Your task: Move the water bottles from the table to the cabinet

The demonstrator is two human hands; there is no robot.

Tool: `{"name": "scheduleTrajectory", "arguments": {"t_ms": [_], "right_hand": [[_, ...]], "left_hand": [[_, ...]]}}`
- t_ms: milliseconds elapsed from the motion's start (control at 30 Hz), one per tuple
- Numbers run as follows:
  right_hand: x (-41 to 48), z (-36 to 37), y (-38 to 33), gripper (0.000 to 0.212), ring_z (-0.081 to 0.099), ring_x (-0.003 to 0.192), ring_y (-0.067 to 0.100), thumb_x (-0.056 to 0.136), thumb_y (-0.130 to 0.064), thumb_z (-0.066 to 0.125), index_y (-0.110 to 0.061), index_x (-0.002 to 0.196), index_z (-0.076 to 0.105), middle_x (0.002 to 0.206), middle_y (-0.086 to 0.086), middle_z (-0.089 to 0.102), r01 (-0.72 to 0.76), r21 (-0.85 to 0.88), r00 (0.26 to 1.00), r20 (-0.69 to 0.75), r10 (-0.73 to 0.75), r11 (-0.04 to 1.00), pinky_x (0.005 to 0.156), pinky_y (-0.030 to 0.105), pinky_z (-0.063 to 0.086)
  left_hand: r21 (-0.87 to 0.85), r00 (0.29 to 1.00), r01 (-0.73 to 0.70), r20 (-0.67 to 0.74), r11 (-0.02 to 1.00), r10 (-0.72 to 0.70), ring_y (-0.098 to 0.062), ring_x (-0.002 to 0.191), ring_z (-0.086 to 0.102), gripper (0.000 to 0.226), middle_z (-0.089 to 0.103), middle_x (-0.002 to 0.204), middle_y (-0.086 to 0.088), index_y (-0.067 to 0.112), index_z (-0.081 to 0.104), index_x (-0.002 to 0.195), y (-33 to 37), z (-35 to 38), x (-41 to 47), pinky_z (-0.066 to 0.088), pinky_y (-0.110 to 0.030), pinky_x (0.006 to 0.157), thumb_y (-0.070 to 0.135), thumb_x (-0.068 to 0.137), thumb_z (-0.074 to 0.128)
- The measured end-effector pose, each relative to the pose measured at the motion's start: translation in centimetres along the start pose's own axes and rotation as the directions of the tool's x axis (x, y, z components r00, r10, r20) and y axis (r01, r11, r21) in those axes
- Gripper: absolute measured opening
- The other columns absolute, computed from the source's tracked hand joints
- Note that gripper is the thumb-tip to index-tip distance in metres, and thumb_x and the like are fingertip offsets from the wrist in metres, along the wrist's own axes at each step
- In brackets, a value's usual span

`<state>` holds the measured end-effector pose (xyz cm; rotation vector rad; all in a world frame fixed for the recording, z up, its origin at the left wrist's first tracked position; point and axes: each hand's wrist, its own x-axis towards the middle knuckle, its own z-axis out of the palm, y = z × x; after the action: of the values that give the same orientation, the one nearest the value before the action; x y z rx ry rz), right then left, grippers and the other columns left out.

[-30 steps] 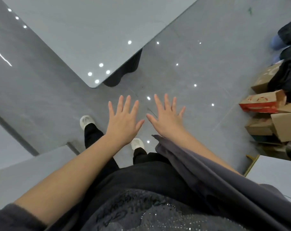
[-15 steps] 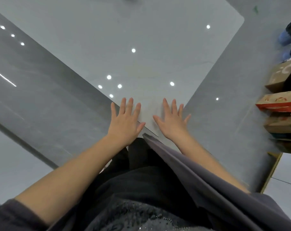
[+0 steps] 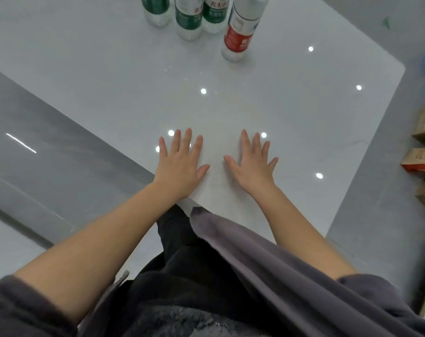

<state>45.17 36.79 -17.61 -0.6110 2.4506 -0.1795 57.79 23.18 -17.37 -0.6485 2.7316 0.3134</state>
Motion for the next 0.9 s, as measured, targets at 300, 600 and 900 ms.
{"name": "scheduleTrajectory", "arguments": {"t_ms": [300, 600, 900], "right_hand": [[7.8, -3.4, -11.8, 0.080, -0.017, 0.150, 0.033, 0.098, -0.053, 0.043, -0.032, 0.156, -0.008, 0.166, 0.005, -0.012, -0.035, 0.093, 0.999, -0.032, 0.038, 0.995, 0.117, 0.061, -0.004], [14.0, -4.9, -19.5, 0.089, 0.001, 0.152, 0.032, 0.093, -0.046, 0.060, -0.023, 0.157, 0.003, 0.166, 0.005, 0.006, -0.095, 0.353, 0.987, -0.091, 0.136, 0.931, 0.119, 0.057, 0.008], [20.5, -6.1, -24.8, 0.083, 0.047, 0.127, 0.006, 0.076, -0.018, 0.080, -0.013, 0.146, 0.035, 0.145, 0.000, 0.049, 0.003, 0.853, 0.835, -0.290, 0.468, 0.522, 0.102, 0.017, 0.038]], "left_hand": [[-0.068, 0.999, -0.008, 0.042, 0.998, 0.010, -0.032, 0.148, -0.005, 0.071, -0.004, 0.162, -0.010, 0.017, 0.000, 0.154, -10.5, -6.1, 9.0, 0.001, -0.057, 0.116, 0.053, 0.099, 0.026], [-0.176, 0.992, -0.070, 0.091, 0.982, 0.087, -0.032, 0.148, -0.001, 0.072, 0.001, 0.162, -0.012, 0.011, 0.006, 0.154, -17.6, -9.5, 17.3, 0.005, -0.054, 0.118, 0.048, 0.100, 0.036], [-0.684, 0.995, -0.099, -0.079, 0.723, 0.061, -0.019, 0.140, 0.030, 0.089, 0.028, 0.155, -0.005, 0.012, 0.015, 0.152, -21.5, -11.3, 24.8, 0.027, -0.023, 0.106, 0.029, 0.085, 0.069]]}}
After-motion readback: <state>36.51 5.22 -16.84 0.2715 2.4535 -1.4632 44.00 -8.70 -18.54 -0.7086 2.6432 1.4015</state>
